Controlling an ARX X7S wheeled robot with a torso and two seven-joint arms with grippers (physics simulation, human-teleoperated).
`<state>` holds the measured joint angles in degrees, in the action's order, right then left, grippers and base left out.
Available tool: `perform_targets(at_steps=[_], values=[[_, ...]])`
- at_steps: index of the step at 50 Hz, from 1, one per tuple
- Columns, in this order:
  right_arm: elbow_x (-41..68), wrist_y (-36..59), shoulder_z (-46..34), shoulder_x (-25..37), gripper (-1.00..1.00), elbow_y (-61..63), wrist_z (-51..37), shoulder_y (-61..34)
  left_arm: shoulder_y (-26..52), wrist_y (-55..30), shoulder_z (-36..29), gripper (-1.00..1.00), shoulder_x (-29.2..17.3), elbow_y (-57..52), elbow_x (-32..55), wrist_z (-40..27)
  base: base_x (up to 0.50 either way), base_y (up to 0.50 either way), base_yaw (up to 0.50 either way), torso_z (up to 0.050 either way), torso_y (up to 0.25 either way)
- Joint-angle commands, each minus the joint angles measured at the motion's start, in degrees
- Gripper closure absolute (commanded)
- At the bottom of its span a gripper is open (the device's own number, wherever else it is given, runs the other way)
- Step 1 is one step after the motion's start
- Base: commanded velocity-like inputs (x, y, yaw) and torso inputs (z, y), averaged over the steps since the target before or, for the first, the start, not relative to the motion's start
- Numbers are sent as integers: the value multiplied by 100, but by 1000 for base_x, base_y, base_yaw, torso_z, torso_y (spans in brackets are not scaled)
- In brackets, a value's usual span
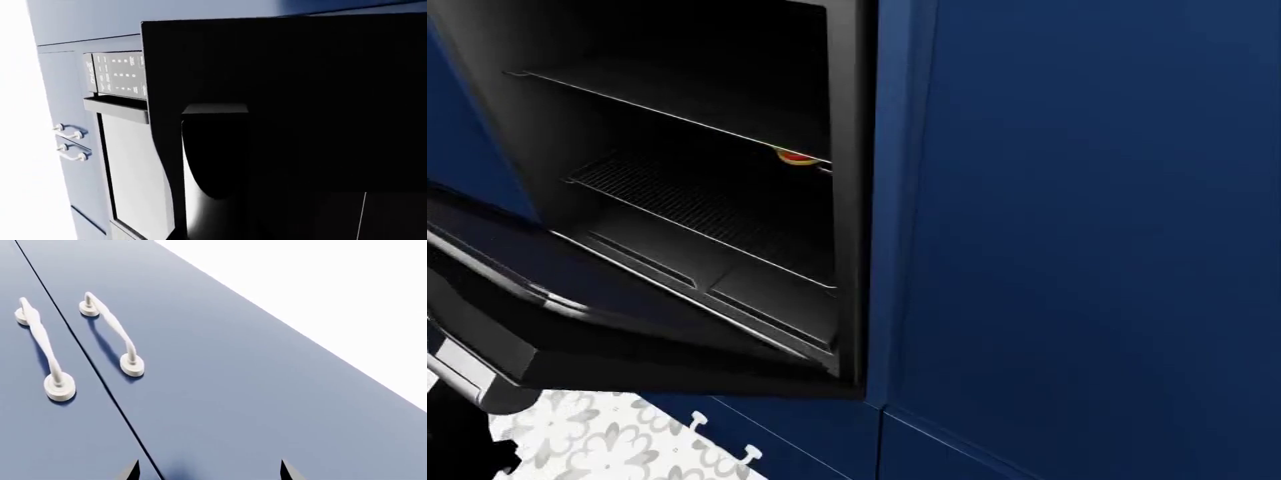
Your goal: Open the oven door
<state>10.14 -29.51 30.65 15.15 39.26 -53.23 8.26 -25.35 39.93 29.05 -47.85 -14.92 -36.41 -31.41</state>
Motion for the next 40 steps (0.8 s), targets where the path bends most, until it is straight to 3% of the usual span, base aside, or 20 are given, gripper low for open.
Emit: perform_targets(at_steps=[1,15,40], values=[[3,2,-22,10,-100,-14,5,-3,-204,157,-239,100,-78,-103,-750,28,0,0,-6,-10,0],[22,-4,-33,5,-100,0,4,32,-704,739,121,100,284,484,-1398,-1184,1,-3,-2,0,0],[24,-44,-52,-7,-100,10,-3,64,-1001,816,145,100,428,1794,-2341,-2220,1,0,-1,-1,0]])
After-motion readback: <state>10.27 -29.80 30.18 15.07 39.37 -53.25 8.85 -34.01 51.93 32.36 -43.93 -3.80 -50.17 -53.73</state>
